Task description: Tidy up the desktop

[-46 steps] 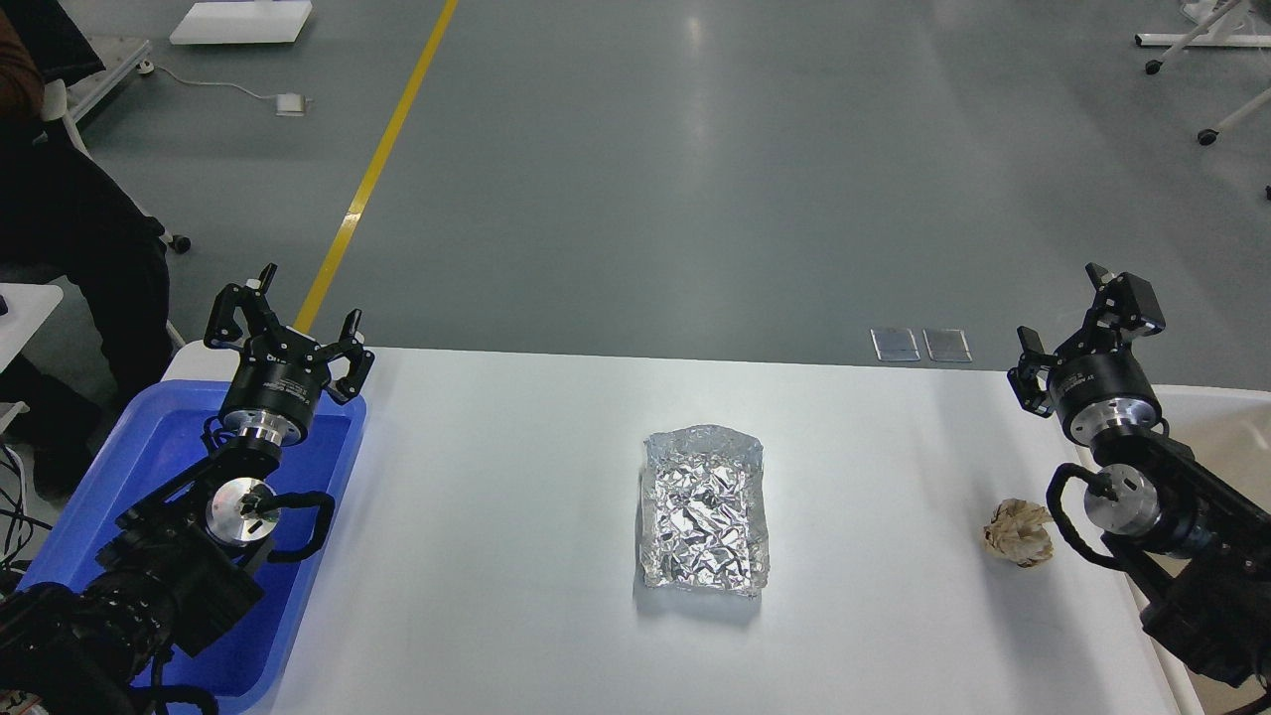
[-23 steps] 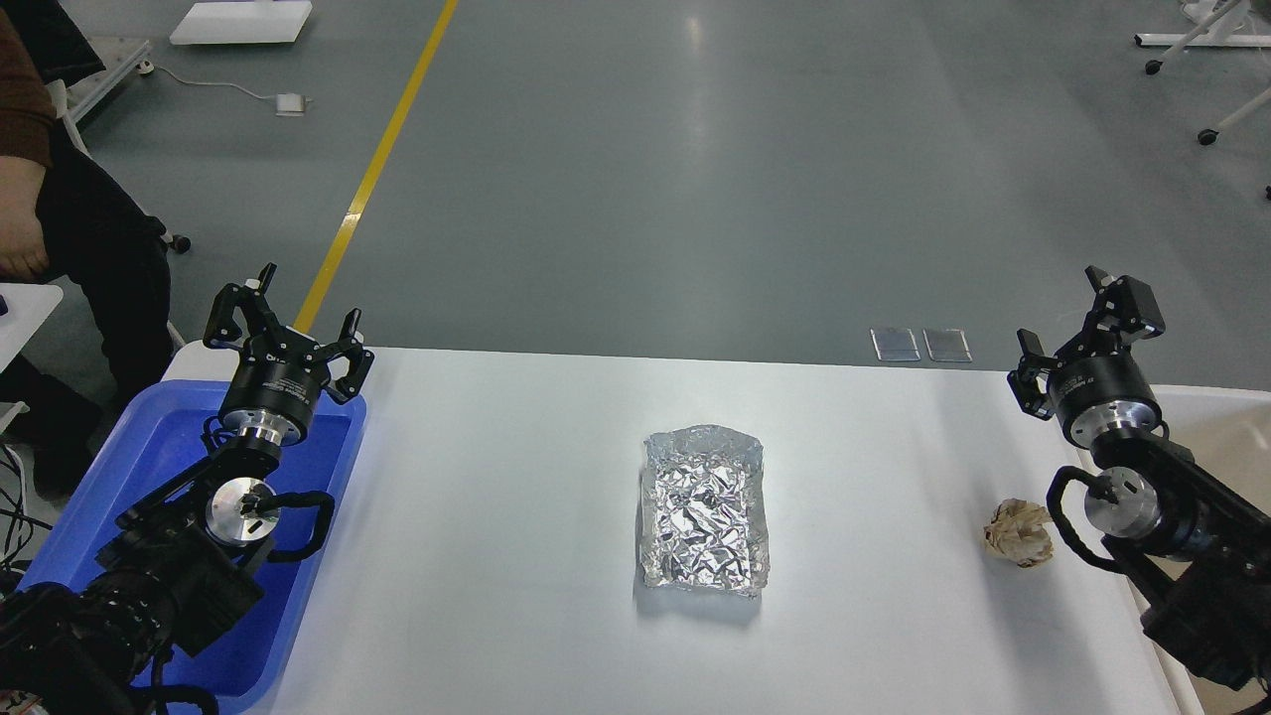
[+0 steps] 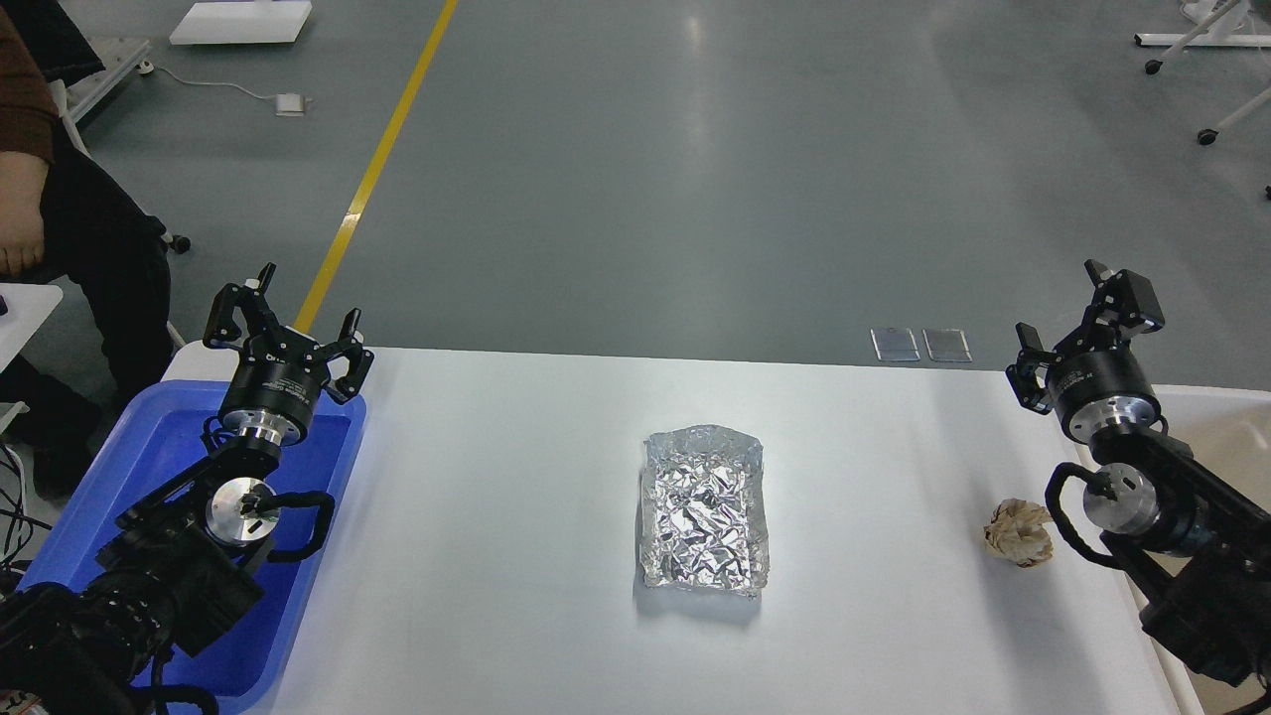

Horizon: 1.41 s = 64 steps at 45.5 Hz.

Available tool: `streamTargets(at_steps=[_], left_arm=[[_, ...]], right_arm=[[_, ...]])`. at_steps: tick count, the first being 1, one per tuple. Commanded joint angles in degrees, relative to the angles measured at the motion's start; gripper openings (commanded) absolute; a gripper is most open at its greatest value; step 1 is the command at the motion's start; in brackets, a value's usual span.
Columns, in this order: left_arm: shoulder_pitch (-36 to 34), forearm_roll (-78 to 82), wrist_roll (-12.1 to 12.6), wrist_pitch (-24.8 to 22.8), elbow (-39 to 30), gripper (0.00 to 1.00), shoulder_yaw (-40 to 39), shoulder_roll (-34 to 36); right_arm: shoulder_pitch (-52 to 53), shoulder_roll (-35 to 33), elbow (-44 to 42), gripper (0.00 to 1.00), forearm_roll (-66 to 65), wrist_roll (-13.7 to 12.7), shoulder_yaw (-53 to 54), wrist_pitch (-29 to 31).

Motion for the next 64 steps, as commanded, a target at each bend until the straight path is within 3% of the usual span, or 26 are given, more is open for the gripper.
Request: streamTargets(at_steps=[1, 38, 43, 57, 64], left_arm=[[0.0, 0.0, 0.0, 0.0, 0.0, 1.0, 0.0, 0.0], [0.0, 0.0, 0.0, 0.0, 0.0, 1.0, 0.0, 0.0], [0.0, 0.0, 0.0, 0.0, 0.0, 1.0, 0.0, 0.0], [0.0, 0.0, 0.0, 0.0, 0.0, 1.0, 0.0, 0.0], [0.0, 0.0, 0.0, 0.0, 0.0, 1.0, 0.0, 0.0]], right_arm=[[0.0, 0.1, 0.3, 0.99, 0.0, 0.0, 0.0, 0.0], [3.2, -1.1, 0.5, 0.99, -0.1, -0.1, -2.2, 0.3], [6.8, -4.1, 0.5, 0.99, -0.3, -0.1, -11.4, 0.8], [25.8, -10.5, 1.7, 0.99, -6.0, -0.8, -51.3, -0.9], [37.1, -10.9, 7.5, 0.99, -9.2, -3.9, -73.6, -0.4]])
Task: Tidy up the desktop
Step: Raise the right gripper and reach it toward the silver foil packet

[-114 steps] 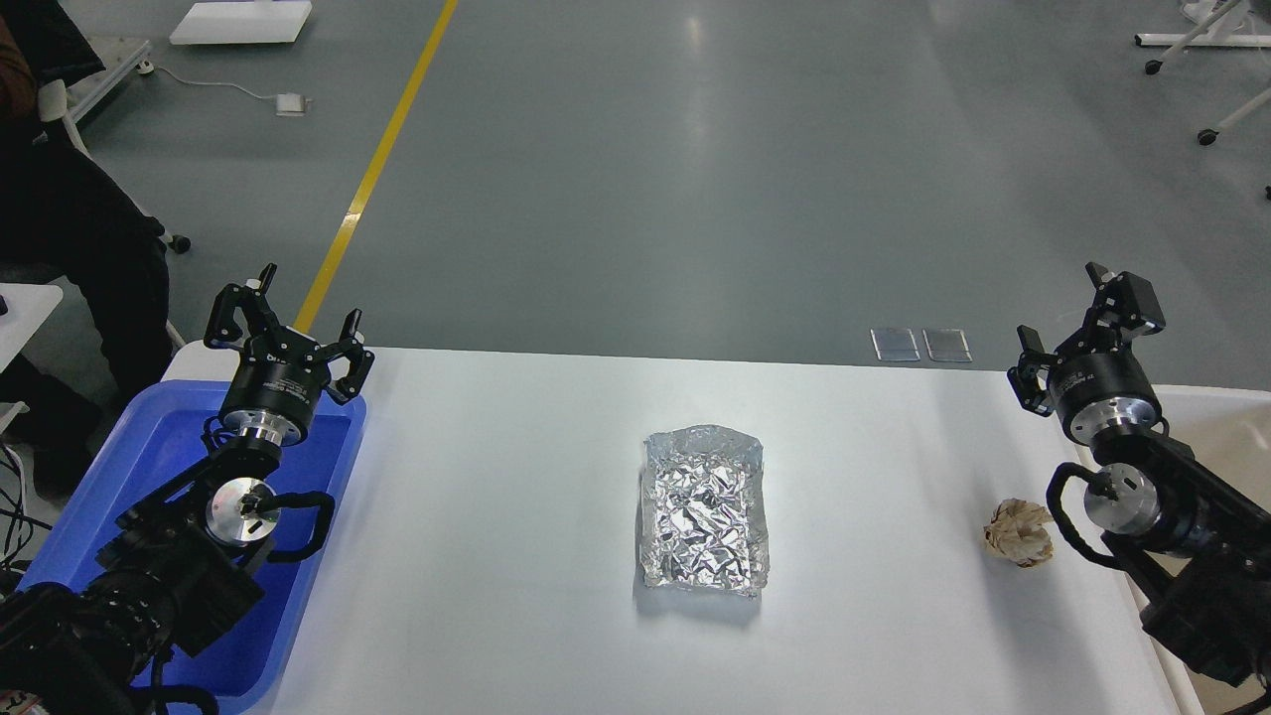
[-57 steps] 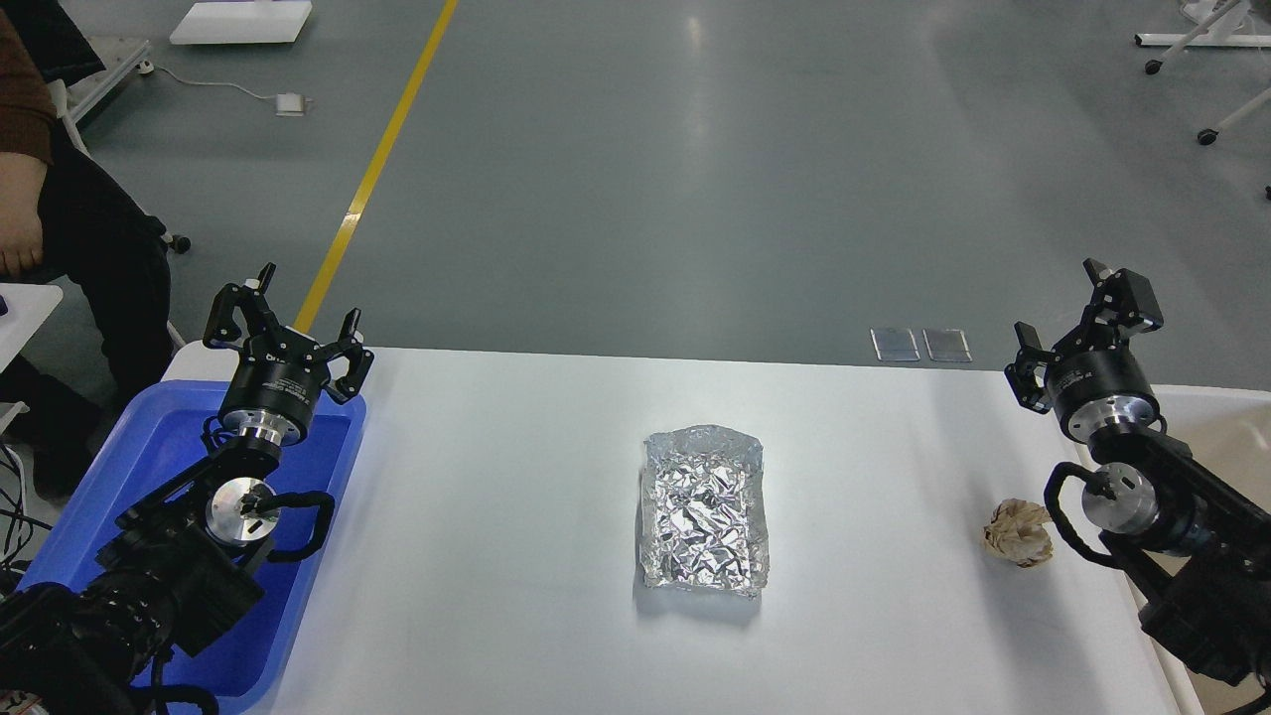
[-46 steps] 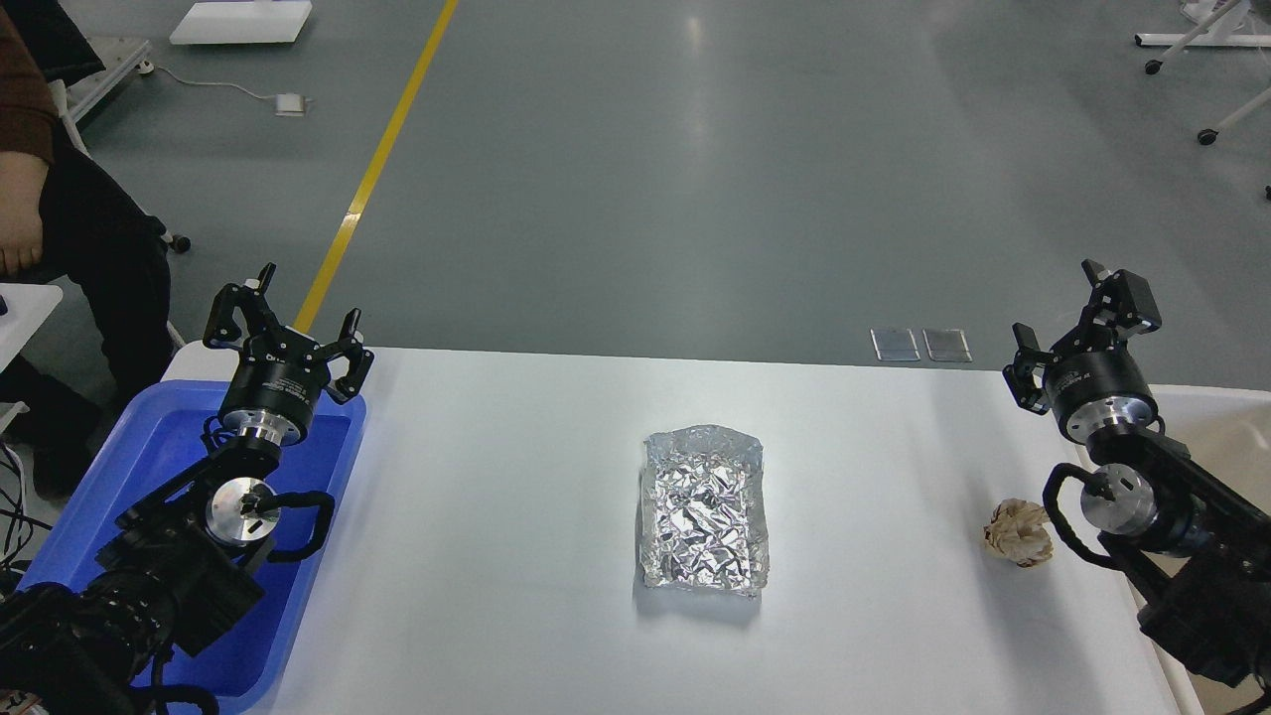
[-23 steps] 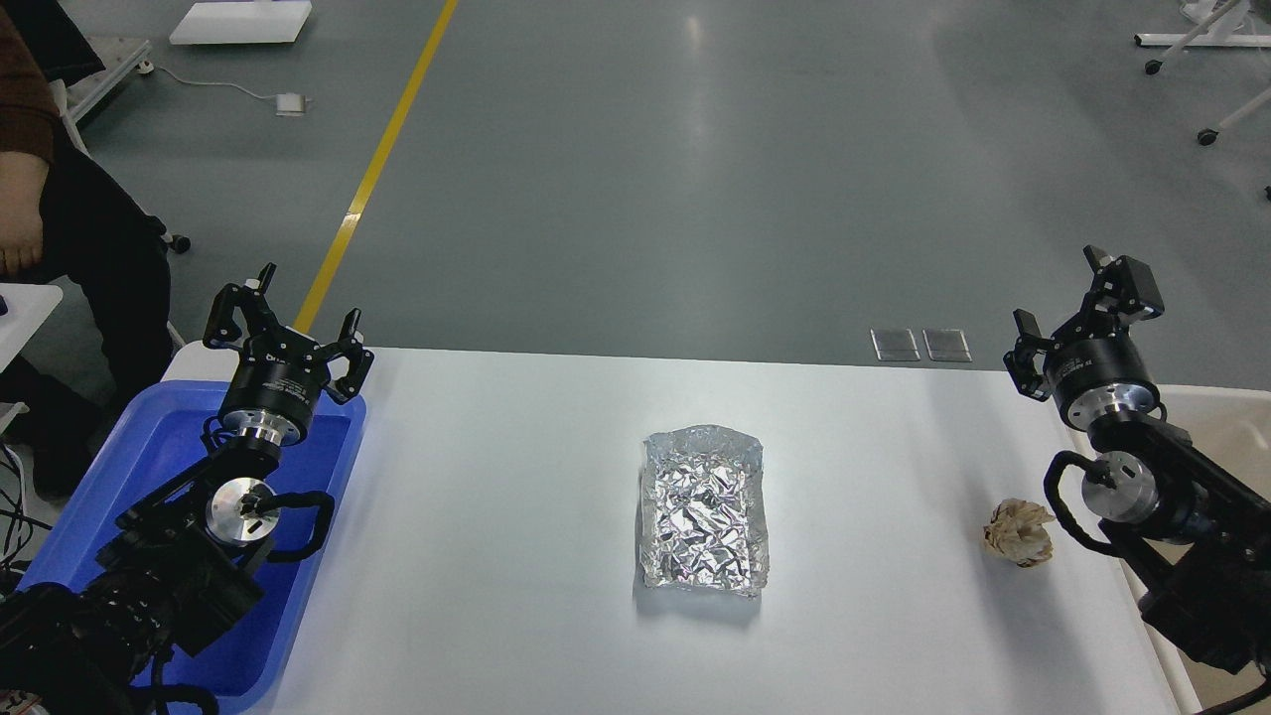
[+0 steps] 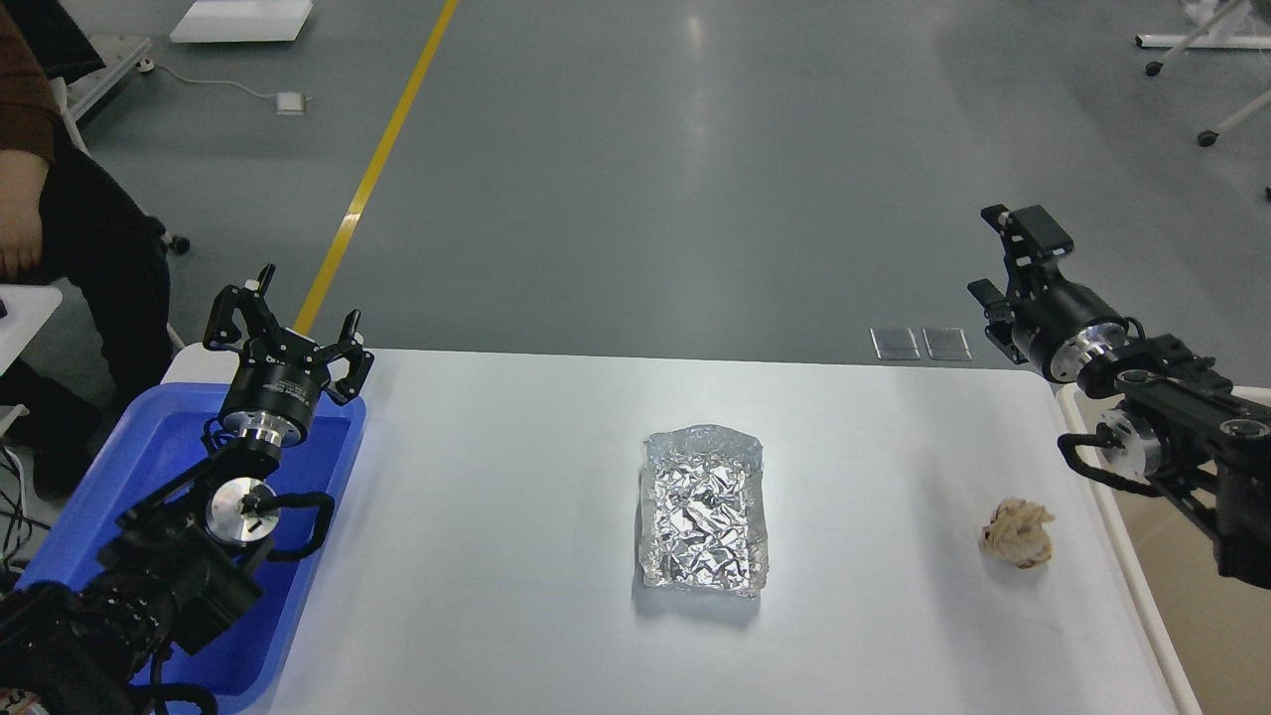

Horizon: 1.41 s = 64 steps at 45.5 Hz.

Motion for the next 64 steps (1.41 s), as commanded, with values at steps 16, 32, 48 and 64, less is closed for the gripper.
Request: streamTargets(at_steps=[16, 32, 48, 64], left_arm=[[0.0, 0.0, 0.0, 0.0, 0.0, 1.0, 0.0, 0.0], [0.0, 0.0, 0.0, 0.0, 0.0, 1.0, 0.0, 0.0], [0.0, 0.0, 0.0, 0.0, 0.0, 1.0, -0.1, 0.0], [0.0, 0.0, 0.0, 0.0, 0.0, 1.0, 0.0, 0.0]], right_arm=[[26.0, 3.1, 18.5, 0.99, -9.4, -3.7, -49.6, 0.2], [21.9, 12.8, 17.7, 0.97, -10.4, -3.9, -52.3, -3.6], [15.5, 16.9, 17.0, 0.94, -9.1, -3.9, -52.7, -7.8], [11.3, 21.5, 11.3, 0.94, -4.0, -3.8, -52.3, -9.4]])
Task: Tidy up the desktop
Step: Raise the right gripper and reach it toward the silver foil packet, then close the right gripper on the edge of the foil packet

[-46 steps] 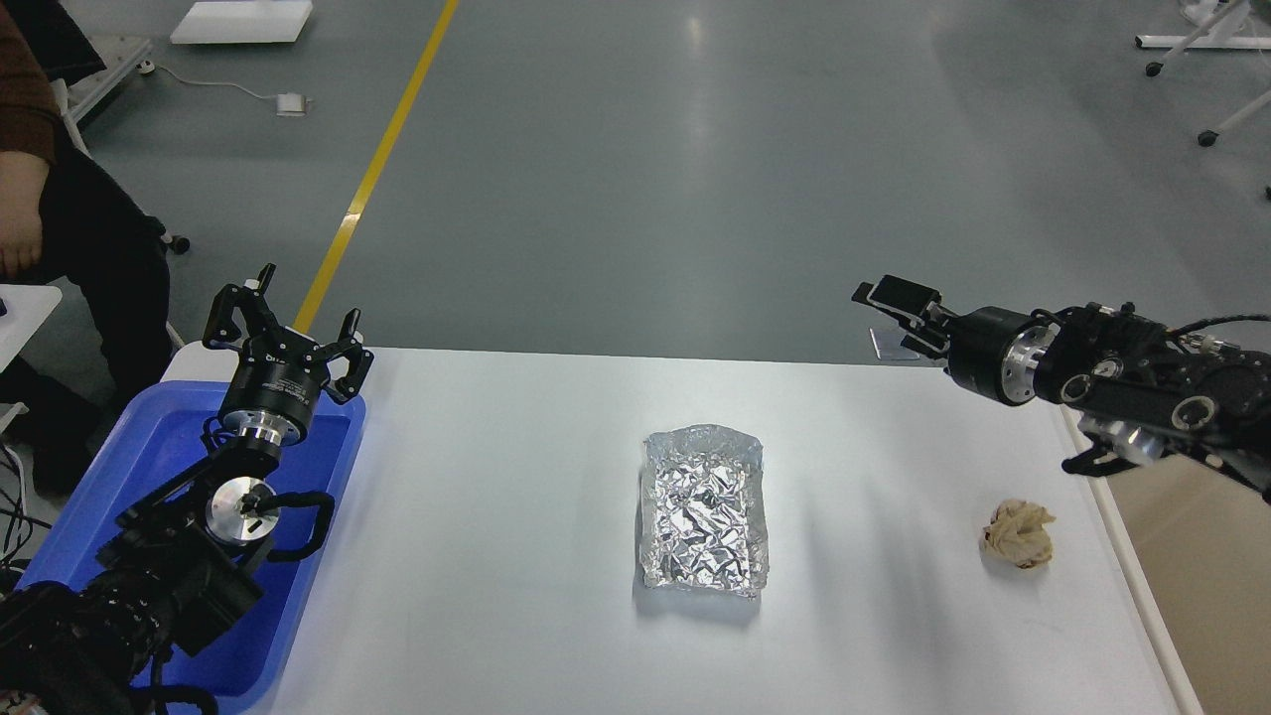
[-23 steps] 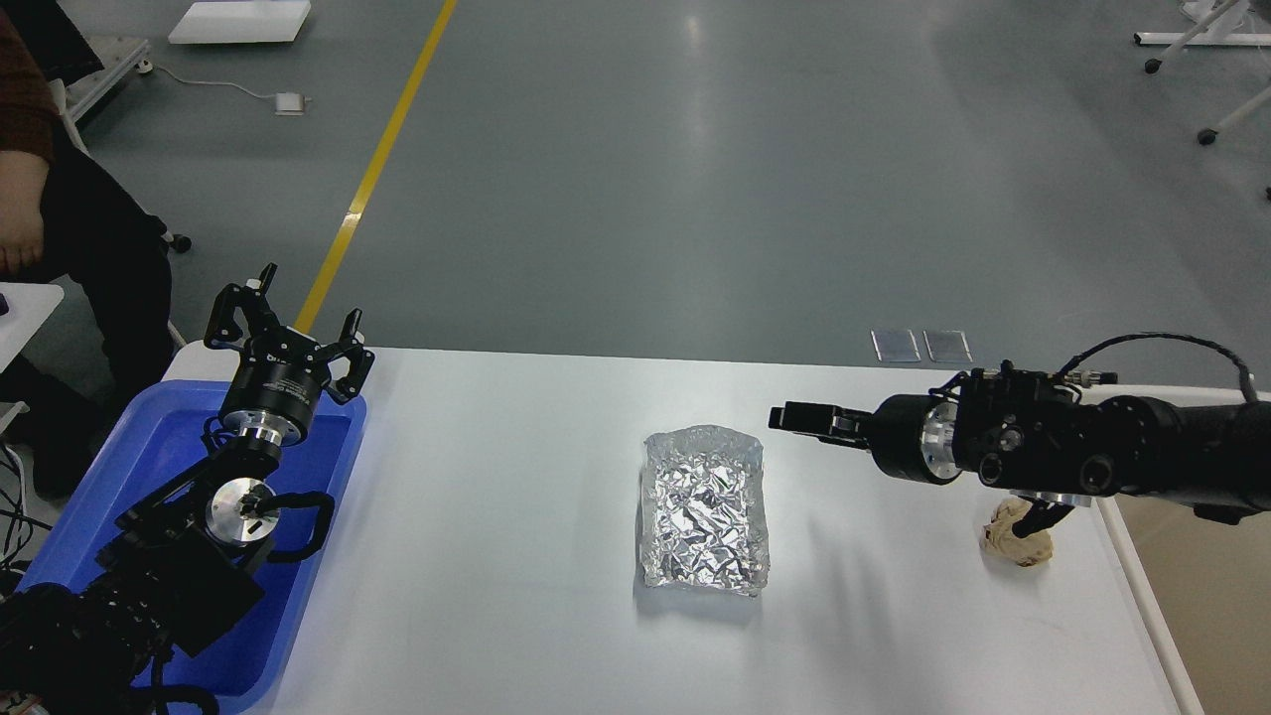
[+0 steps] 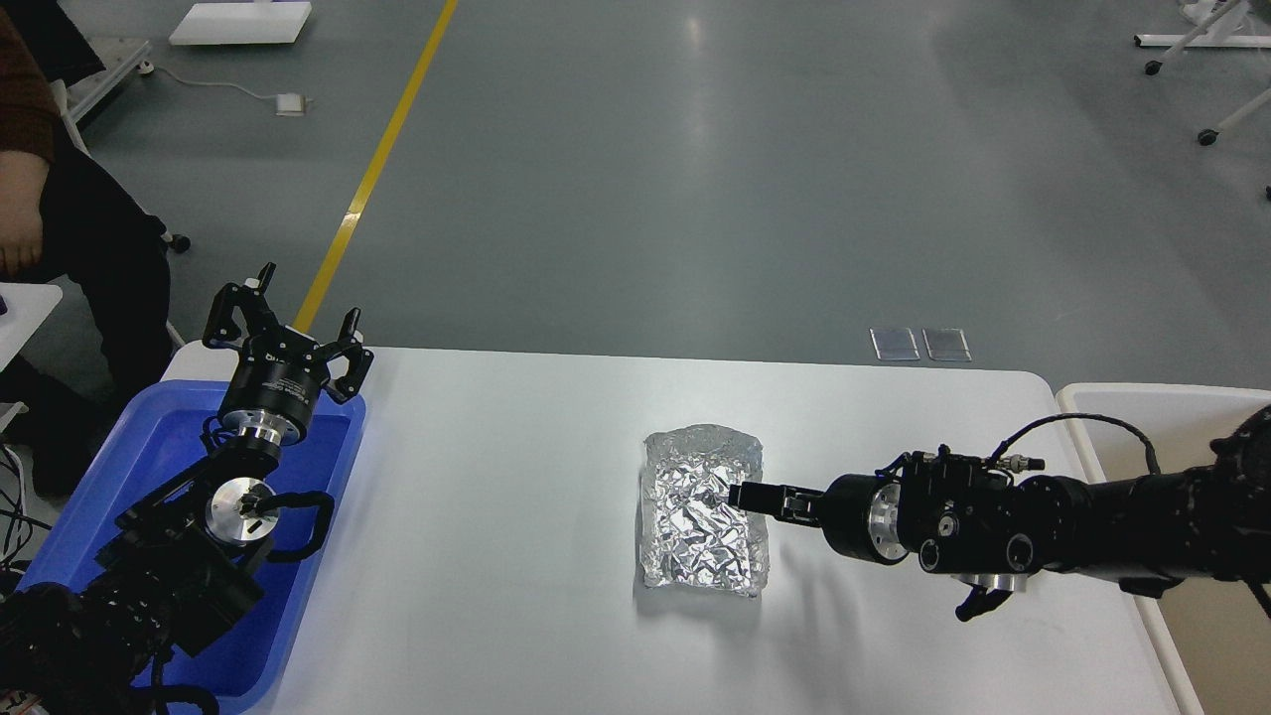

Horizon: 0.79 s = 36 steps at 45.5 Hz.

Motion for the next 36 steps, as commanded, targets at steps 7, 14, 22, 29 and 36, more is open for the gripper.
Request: streamTargets(at_steps=[7, 14, 22, 29, 36], left_arm=[[0.0, 0.0, 0.0, 0.0, 0.0, 1.0, -0.1, 0.0], [0.0, 0.0, 0.0, 0.0, 0.0, 1.0, 0.0, 0.0], [0.0, 0.0, 0.0, 0.0, 0.0, 1.0, -0.1, 0.0], [0.0, 0.0, 0.0, 0.0, 0.0, 1.0, 0.0, 0.0], [0.0, 0.0, 0.0, 0.0, 0.0, 1.0, 0.0, 0.0]], right_arm=[[-4.3, 4.9, -6.5, 0.91, 4.6, 0.1, -0.3, -1.6], [-6.6, 6.3, -10.1, 0.9, 4.6, 0.1, -0.5, -1.7], [-8.6, 6.5, -12.4, 0.9, 4.6, 0.1, -0.5, -1.7], [-9.9, 7.0, -13.8, 0.89, 4.1, 0.1, -0.4, -1.7], [-10.4, 7.7, -14.3, 0.87, 4.0, 0.1, -0.4, -1.7]])
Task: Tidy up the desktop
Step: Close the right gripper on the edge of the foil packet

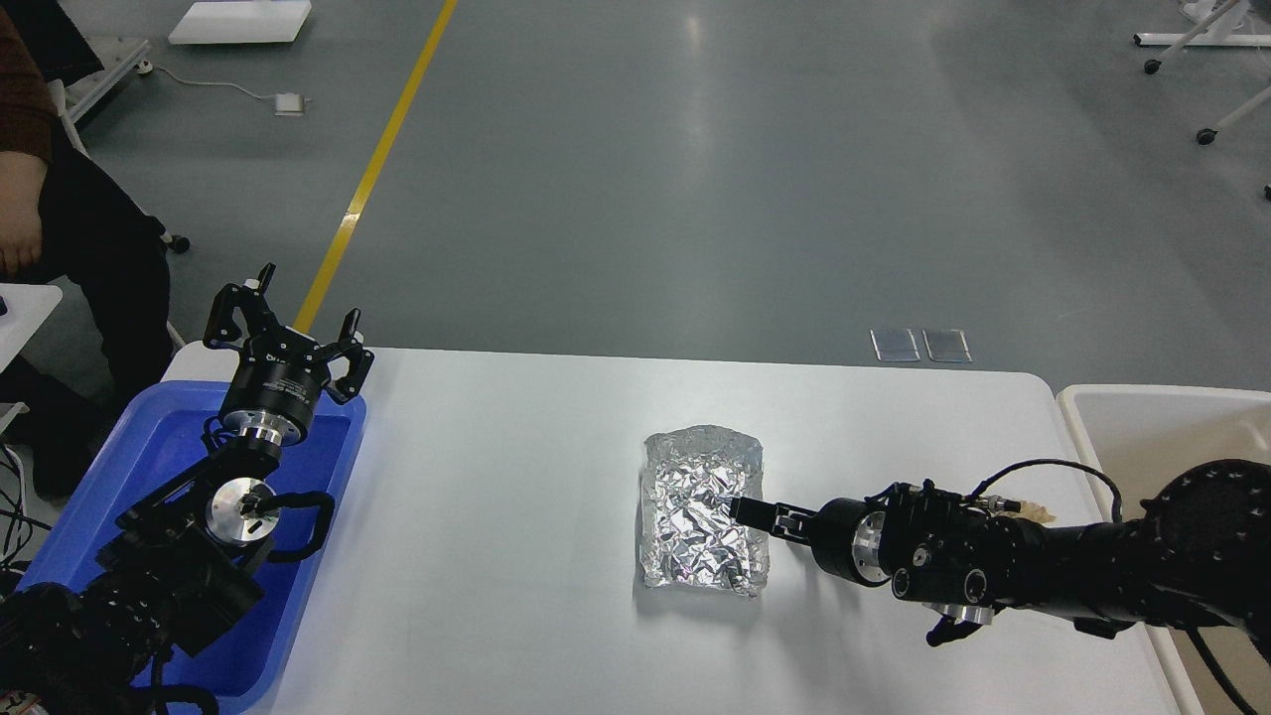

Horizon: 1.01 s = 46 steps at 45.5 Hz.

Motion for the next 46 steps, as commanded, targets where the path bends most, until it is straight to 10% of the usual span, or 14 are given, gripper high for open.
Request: streamTargets(at_steps=[1, 11, 37, 46], left_arm=[[0.0, 0.0, 0.0, 0.0, 0.0, 1.0, 0.0, 0.0], [0.0, 0.0, 0.0, 0.0, 0.0, 1.0, 0.0, 0.0], [0.0, 0.0, 0.0, 0.0, 0.0, 1.0, 0.0, 0.0], [0.0, 0.0, 0.0, 0.0, 0.0, 1.0, 0.0, 0.0]], right_arm=[[-1.5, 1.0, -1.7, 0.86, -0.1, 0.1, 0.0, -0.1], [-2.0, 1.0, -1.7, 0.8, -0.7, 0.1, 0.0, -0.2], [-4.9, 2.2, -3.0, 0.01, -2.8, 0.2, -0.1, -1.8], [-5.0, 2.2, -3.0, 0.0, -2.4, 0.4, 0.6, -2.2]])
